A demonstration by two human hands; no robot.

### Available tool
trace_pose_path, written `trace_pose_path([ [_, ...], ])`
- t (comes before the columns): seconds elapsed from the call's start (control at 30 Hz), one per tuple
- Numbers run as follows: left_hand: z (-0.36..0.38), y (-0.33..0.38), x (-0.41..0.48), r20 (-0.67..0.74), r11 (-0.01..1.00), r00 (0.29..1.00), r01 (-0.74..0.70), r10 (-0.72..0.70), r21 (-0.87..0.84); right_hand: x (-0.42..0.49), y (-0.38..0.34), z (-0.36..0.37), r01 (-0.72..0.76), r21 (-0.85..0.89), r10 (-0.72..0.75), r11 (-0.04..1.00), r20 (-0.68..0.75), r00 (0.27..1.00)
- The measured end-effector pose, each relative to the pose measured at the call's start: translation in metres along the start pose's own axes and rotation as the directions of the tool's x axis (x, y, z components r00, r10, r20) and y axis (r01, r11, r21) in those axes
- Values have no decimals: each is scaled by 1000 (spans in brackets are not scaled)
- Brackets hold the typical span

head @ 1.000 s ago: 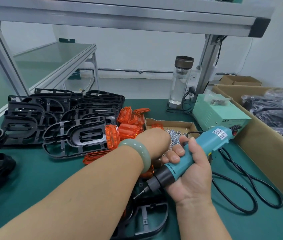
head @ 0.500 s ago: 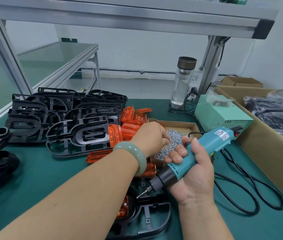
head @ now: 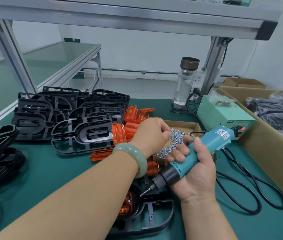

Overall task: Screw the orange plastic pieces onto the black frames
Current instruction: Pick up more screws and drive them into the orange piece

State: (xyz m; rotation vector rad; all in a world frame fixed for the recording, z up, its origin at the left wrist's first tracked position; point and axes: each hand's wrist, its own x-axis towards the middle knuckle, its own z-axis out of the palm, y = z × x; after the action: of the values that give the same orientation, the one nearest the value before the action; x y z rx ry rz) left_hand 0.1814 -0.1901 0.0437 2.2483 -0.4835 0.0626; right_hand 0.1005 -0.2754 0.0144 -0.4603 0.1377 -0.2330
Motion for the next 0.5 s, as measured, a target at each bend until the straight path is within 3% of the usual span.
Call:
trace_pose_path([
  [0.17, -25, -2, -24, -130, 965, 990, 25, -61, -261, -1, 3, 1, -6, 32, 6, 999, 4, 1000],
  [0.3, -48, -15, -61, -155, 856, 979, 35, -133, -516, -2, 7, 4, -5, 68, 6, 998, -12, 1000],
  [0.5, -61, -40, -112, -209, 722, 925, 92, -317, -686, -3, 11, 7, 37, 133, -25, 990, -91, 996],
])
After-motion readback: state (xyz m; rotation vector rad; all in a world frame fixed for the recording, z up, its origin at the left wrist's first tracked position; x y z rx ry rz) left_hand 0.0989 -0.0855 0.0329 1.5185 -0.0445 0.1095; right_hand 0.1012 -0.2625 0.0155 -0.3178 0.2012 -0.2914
